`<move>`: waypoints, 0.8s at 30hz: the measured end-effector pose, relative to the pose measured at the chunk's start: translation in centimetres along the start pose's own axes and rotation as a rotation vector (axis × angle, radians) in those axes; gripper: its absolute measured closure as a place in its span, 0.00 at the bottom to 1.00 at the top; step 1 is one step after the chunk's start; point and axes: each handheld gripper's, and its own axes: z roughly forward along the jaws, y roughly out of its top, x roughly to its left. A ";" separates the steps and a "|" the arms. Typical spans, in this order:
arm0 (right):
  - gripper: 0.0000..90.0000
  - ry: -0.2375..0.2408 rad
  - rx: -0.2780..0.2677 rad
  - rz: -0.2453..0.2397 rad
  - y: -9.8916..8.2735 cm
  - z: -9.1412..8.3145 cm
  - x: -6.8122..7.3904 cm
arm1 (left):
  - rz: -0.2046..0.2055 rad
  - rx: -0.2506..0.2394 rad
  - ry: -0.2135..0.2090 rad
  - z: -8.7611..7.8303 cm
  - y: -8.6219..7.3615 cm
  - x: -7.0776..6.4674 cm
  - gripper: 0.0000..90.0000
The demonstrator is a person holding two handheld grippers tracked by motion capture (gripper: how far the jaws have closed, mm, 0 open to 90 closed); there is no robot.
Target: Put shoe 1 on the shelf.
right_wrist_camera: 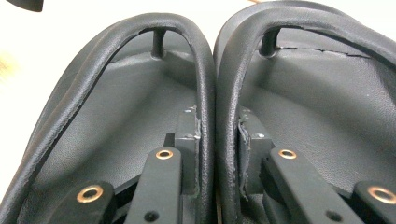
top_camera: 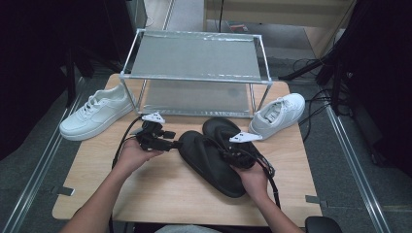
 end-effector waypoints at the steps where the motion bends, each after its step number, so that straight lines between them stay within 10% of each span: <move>1: 0.83 0.000 0.000 0.000 0.0 0.0 0.0 | -0.001 0.002 0.003 0.0 -0.1 0.0 0.46; 24: 0.83 0.027 -0.004 -0.030 2.5 1.1 -0.2 | -0.037 -0.009 0.048 -2.1 -2.4 0.1 0.45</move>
